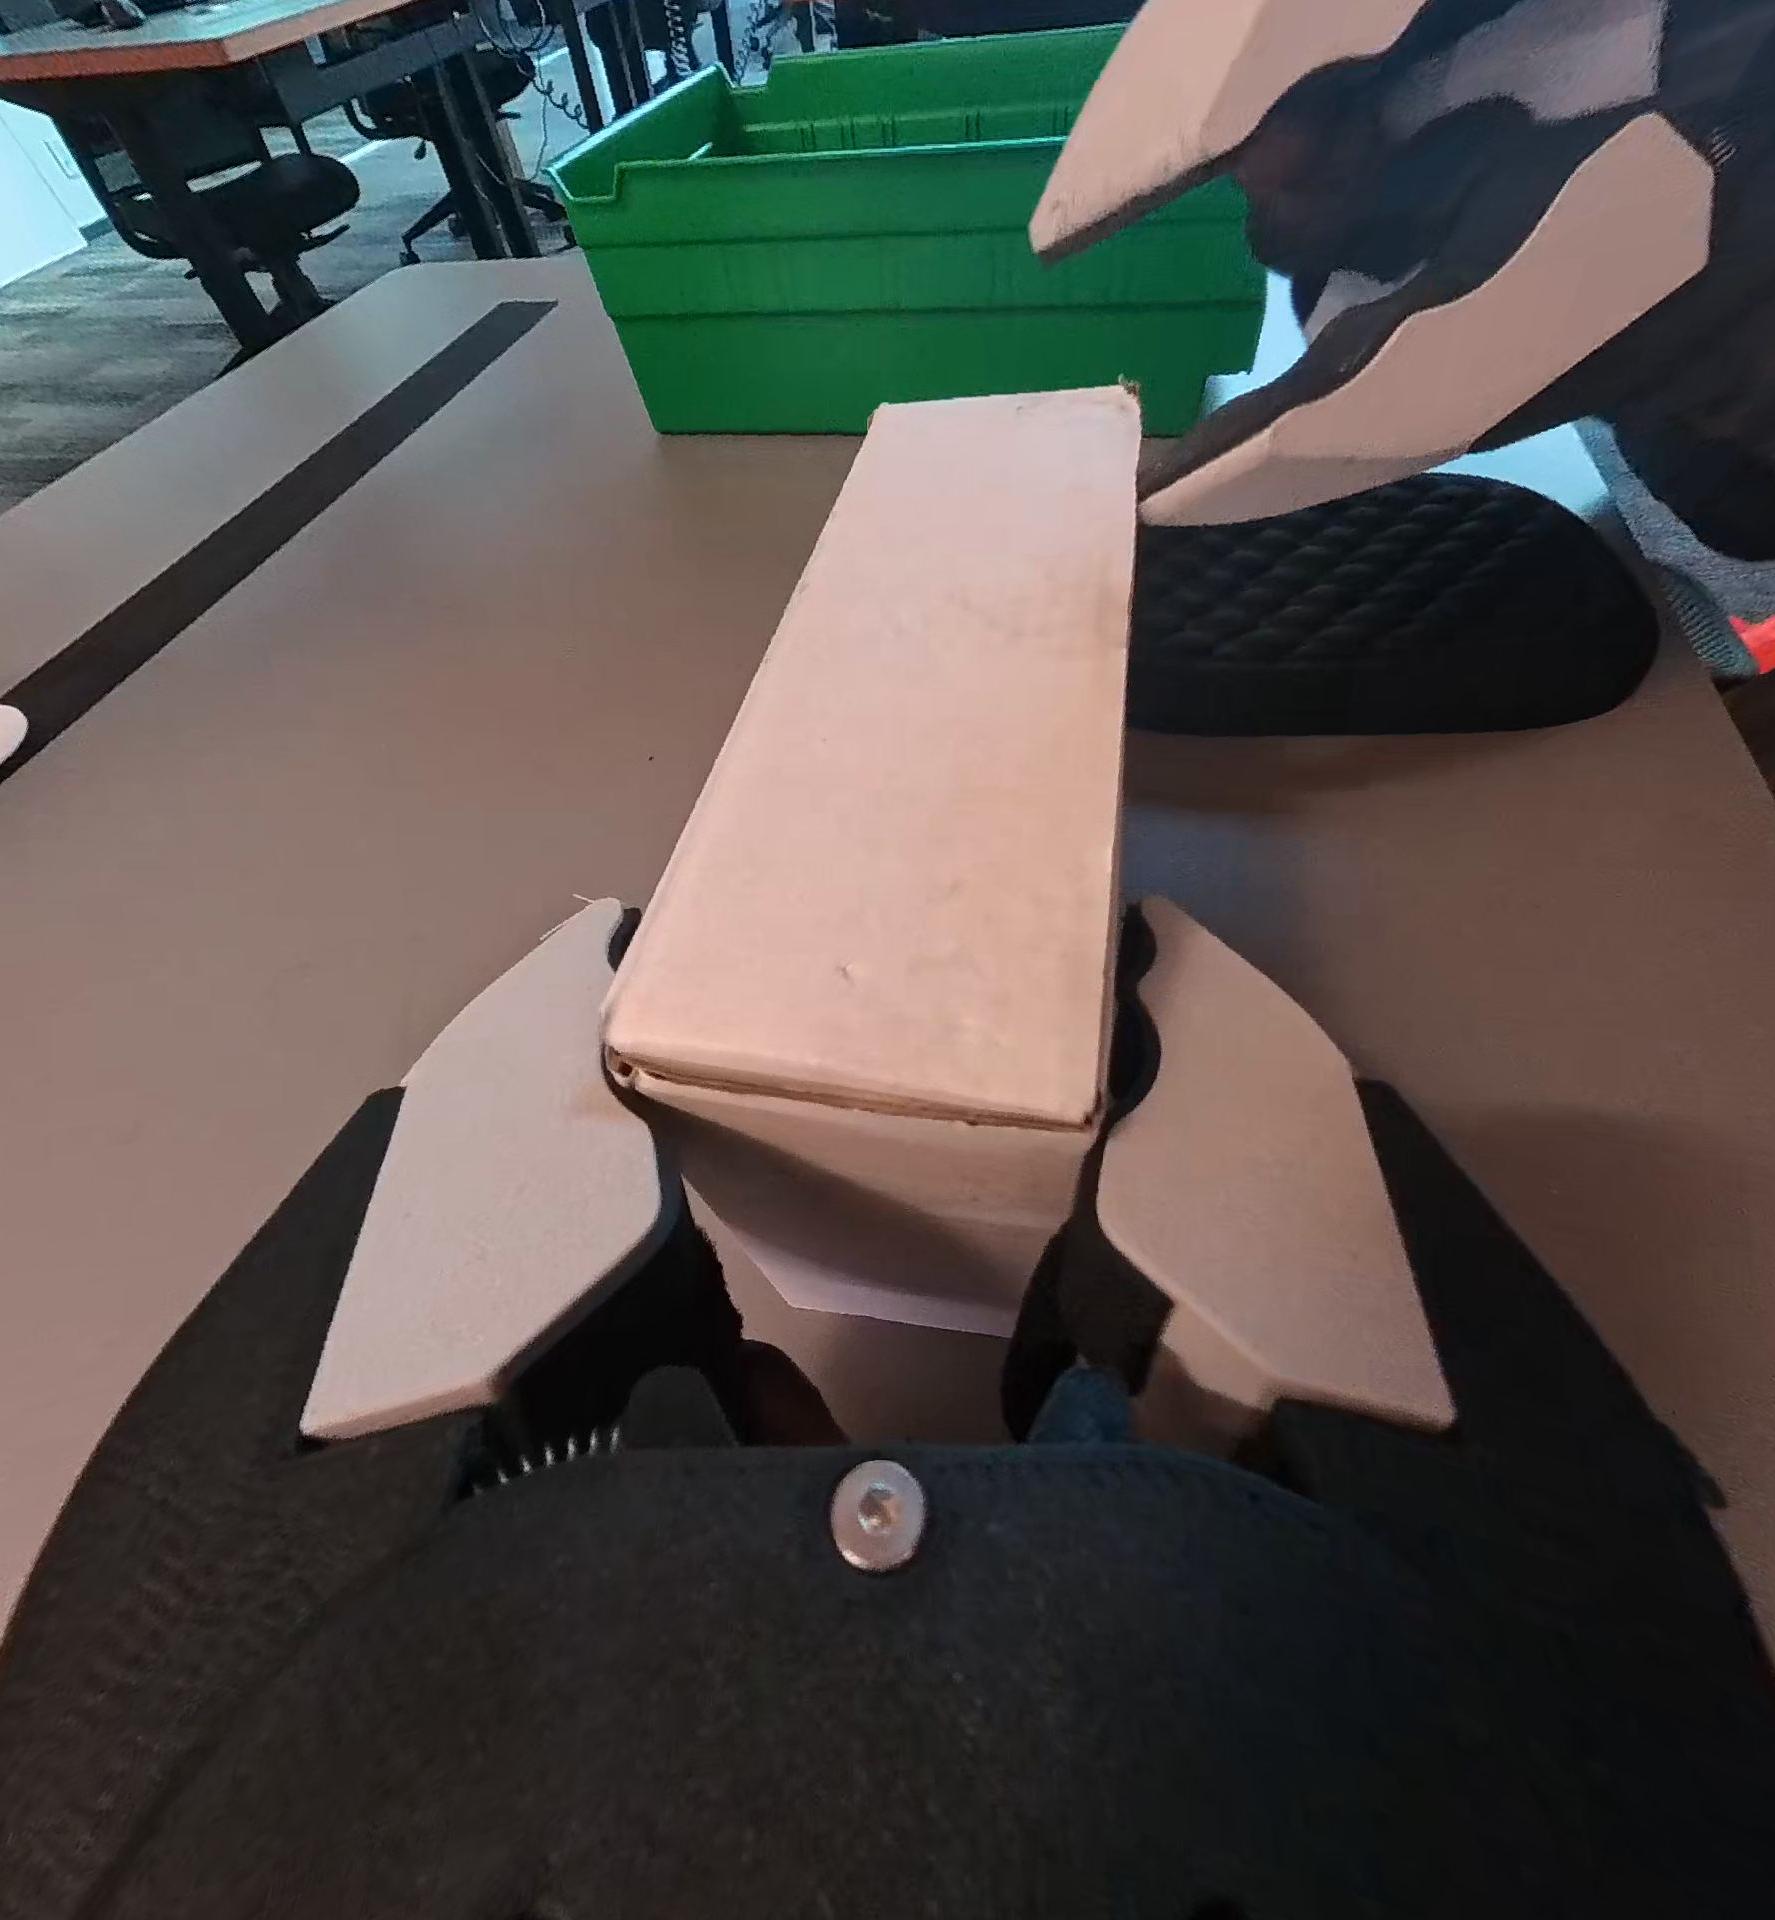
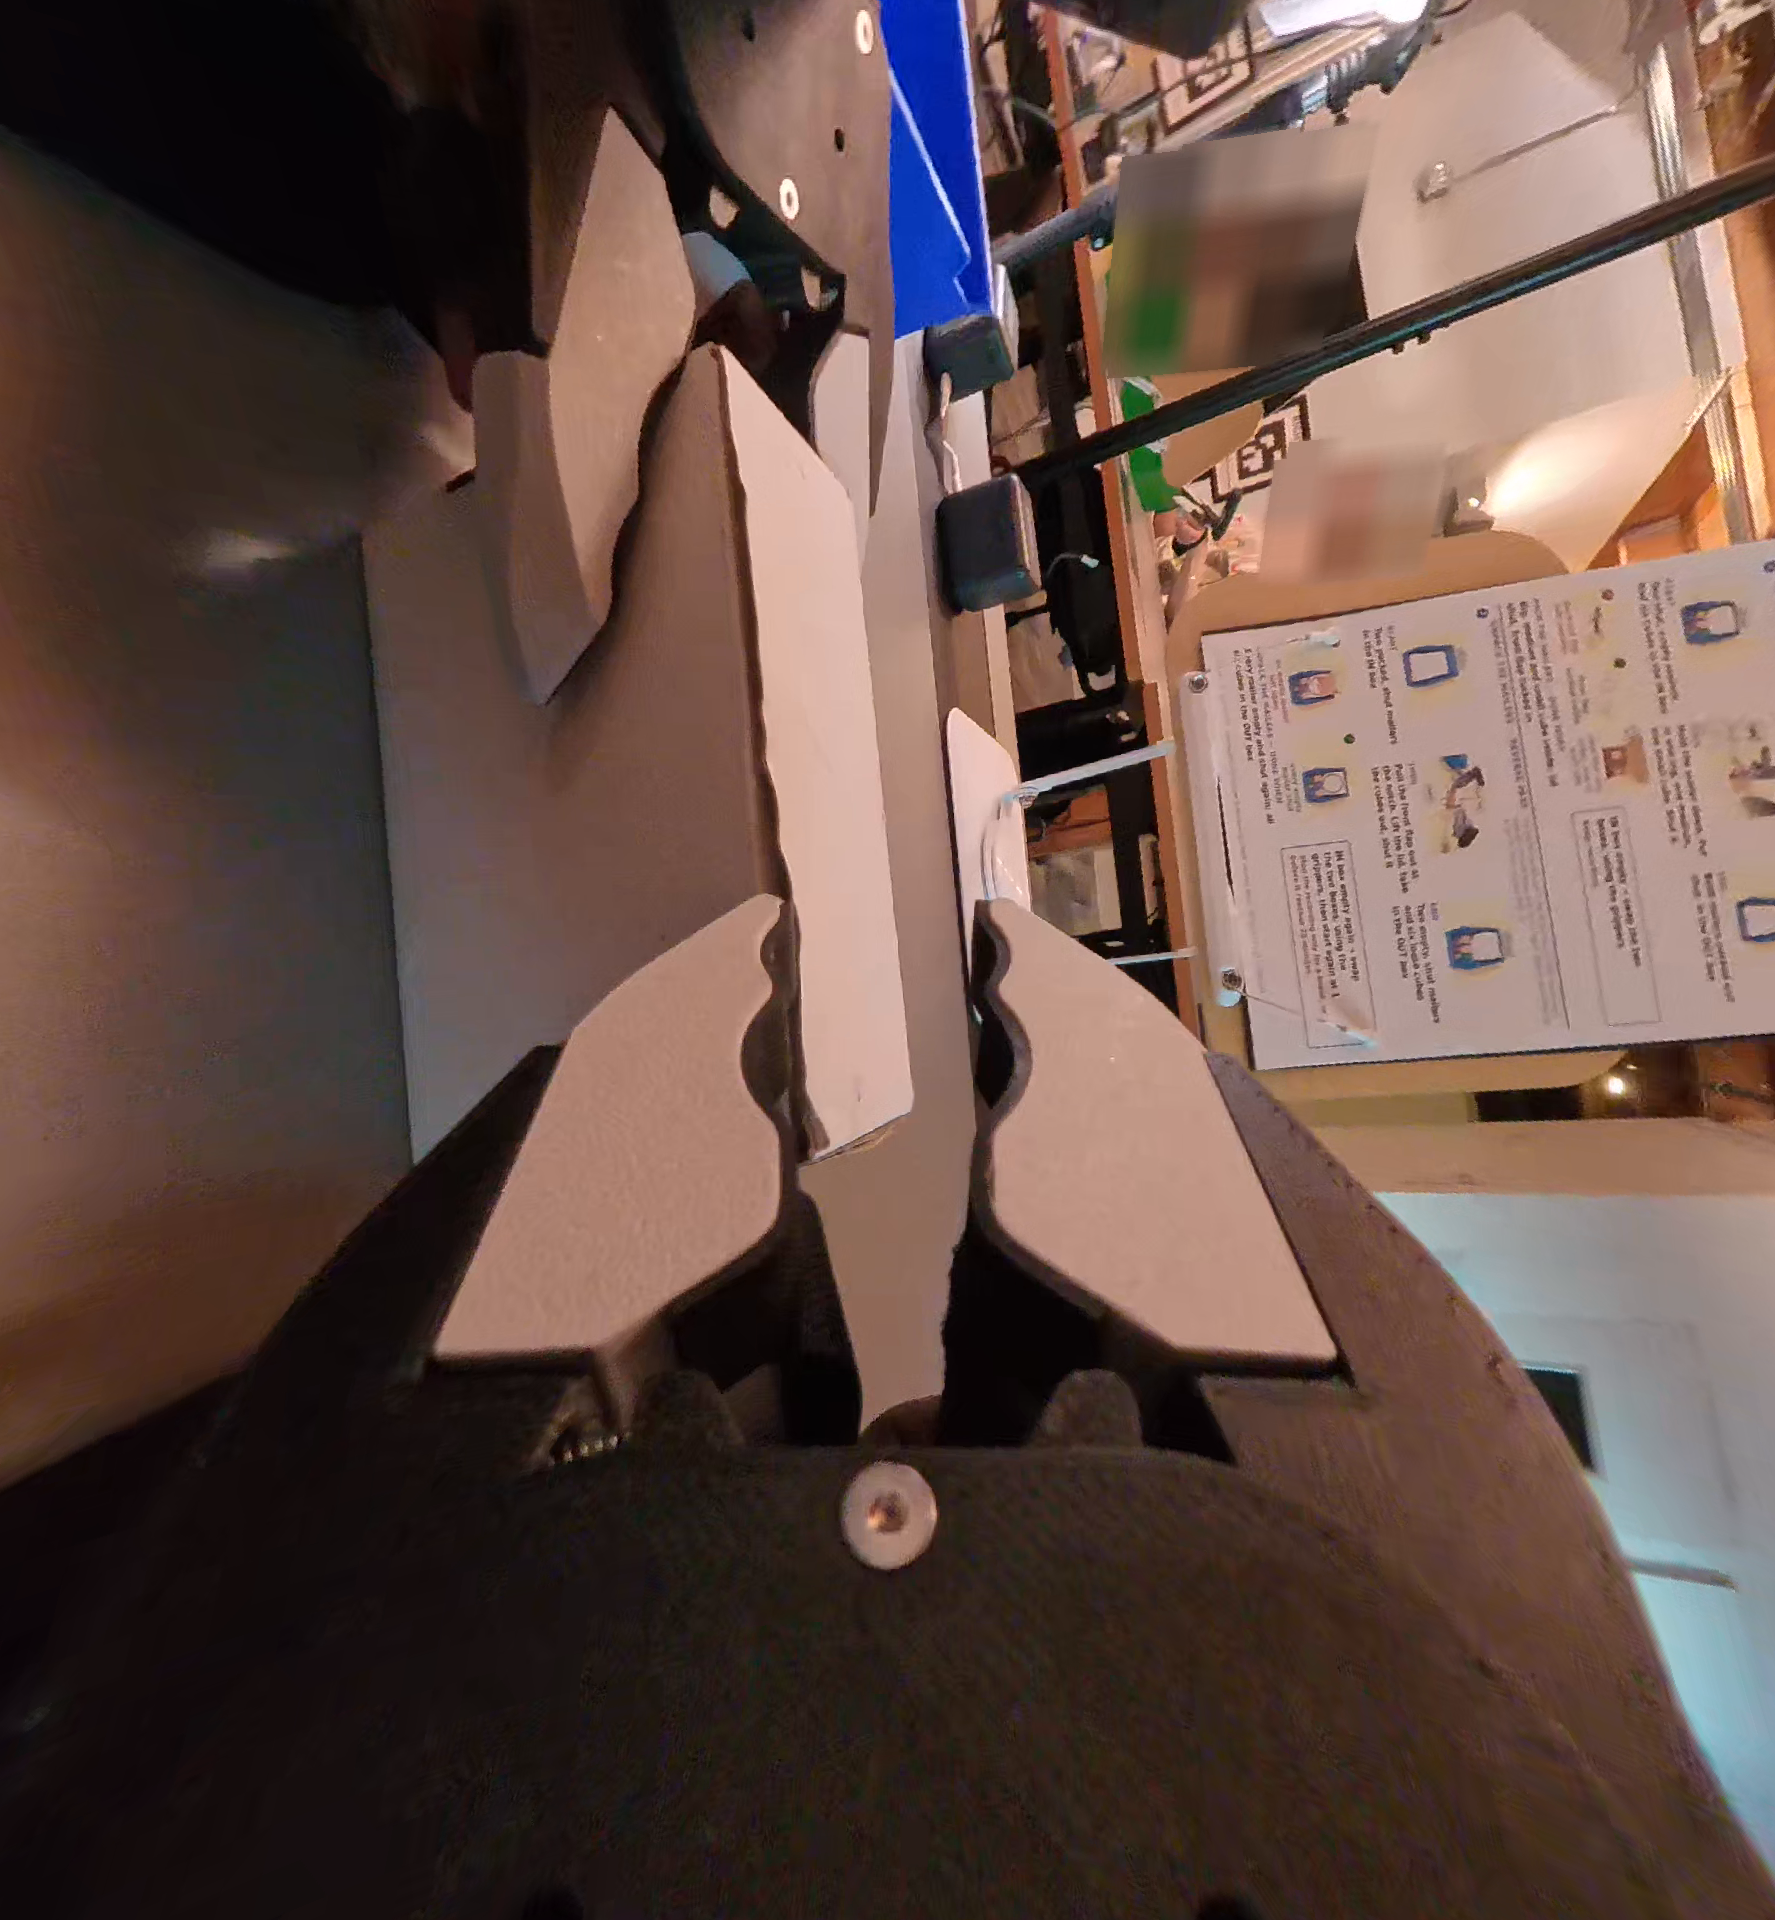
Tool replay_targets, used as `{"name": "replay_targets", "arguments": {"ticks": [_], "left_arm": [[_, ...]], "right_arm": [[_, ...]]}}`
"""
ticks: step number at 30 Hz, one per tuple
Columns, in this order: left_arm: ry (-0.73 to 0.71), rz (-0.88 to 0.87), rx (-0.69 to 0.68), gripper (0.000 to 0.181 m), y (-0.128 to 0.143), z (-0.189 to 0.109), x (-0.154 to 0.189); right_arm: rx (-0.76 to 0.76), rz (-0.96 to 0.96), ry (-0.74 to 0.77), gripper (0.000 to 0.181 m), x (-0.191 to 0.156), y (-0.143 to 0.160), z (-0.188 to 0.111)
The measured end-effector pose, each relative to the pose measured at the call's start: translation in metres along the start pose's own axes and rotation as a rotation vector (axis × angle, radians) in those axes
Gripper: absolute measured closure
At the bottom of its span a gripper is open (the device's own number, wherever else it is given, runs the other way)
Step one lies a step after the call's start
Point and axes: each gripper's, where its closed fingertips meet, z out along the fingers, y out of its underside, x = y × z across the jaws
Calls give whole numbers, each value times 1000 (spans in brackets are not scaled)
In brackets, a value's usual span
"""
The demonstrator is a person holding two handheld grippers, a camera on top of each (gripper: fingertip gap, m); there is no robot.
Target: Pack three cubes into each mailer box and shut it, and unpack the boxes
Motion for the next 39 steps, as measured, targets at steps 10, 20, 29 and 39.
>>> {"name": "replay_targets", "arguments": {"ticks": [10, 20, 29, 39], "left_arm": [[14, 1, -7, 96, 0, 1, 1], [16, 22, -46, 96, 3, 1, 1], [-3, 18, -41, 95, 3, 1, 0], [-125, 332, 114, 99, -75, -70, 10]], "right_arm": [[-18, -23, -68, 161, -2, -14, 23], [-29, 172, -411, 179, 9, -17, 46], [-8, 876, -1384, 179, 19, -5, 62], [-33, 873, -1325, 179, 23, 7, 61]]}}
